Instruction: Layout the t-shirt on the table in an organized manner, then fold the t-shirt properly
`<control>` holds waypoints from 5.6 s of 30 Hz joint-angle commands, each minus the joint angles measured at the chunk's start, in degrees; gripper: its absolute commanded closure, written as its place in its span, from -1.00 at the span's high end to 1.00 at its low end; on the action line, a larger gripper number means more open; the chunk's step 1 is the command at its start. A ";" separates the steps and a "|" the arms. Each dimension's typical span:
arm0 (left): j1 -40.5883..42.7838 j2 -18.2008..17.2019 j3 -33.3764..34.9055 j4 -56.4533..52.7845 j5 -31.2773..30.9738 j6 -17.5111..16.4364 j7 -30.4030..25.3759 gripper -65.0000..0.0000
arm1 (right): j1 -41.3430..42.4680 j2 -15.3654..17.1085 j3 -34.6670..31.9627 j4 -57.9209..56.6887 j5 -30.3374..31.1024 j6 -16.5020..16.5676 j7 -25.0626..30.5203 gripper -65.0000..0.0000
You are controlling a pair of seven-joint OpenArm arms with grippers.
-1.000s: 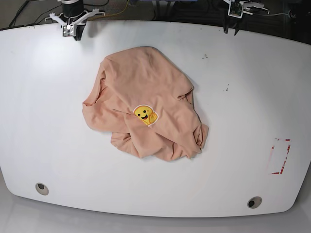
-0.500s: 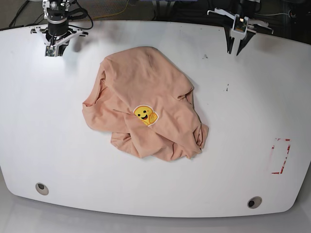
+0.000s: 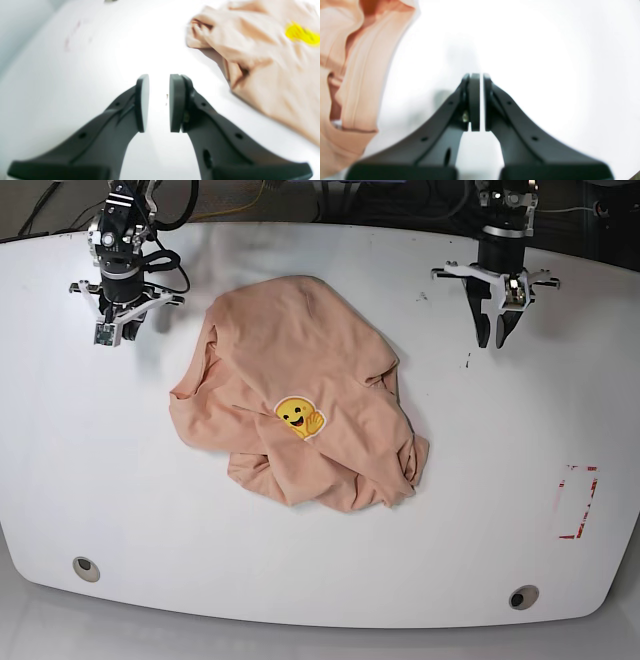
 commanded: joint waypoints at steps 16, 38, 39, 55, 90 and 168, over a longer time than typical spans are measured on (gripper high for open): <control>-3.80 2.24 1.27 4.88 9.81 -0.67 16.24 -0.64 | 1.62 -2.15 -7.33 1.44 -7.71 1.47 1.46 -0.30; -2.43 9.42 7.45 2.27 16.62 -1.34 18.26 -0.72 | 2.83 -1.90 -6.38 3.19 -6.48 1.99 -1.62 -0.08; -2.37 9.87 7.61 2.04 16.00 -1.35 17.95 -0.72 | 2.61 -2.02 -5.37 3.77 -5.65 2.01 -1.67 -0.09; -8.25 11.15 3.40 2.54 11.21 -1.38 16.00 -0.75 | -1.00 -1.10 -5.59 7.48 -3.82 2.31 -1.34 -0.48; -36.59 -3.55 1.60 -18.00 -1.33 -0.43 18.87 -0.73 | 1.15 -7.18 -16.11 6.77 -1.28 3.43 -0.60 -0.87; -23.45 2.32 3.32 -11.08 -3.45 -0.43 18.49 -0.31 | 6.59 -5.01 -19.71 3.13 -1.90 5.52 -3.79 -0.86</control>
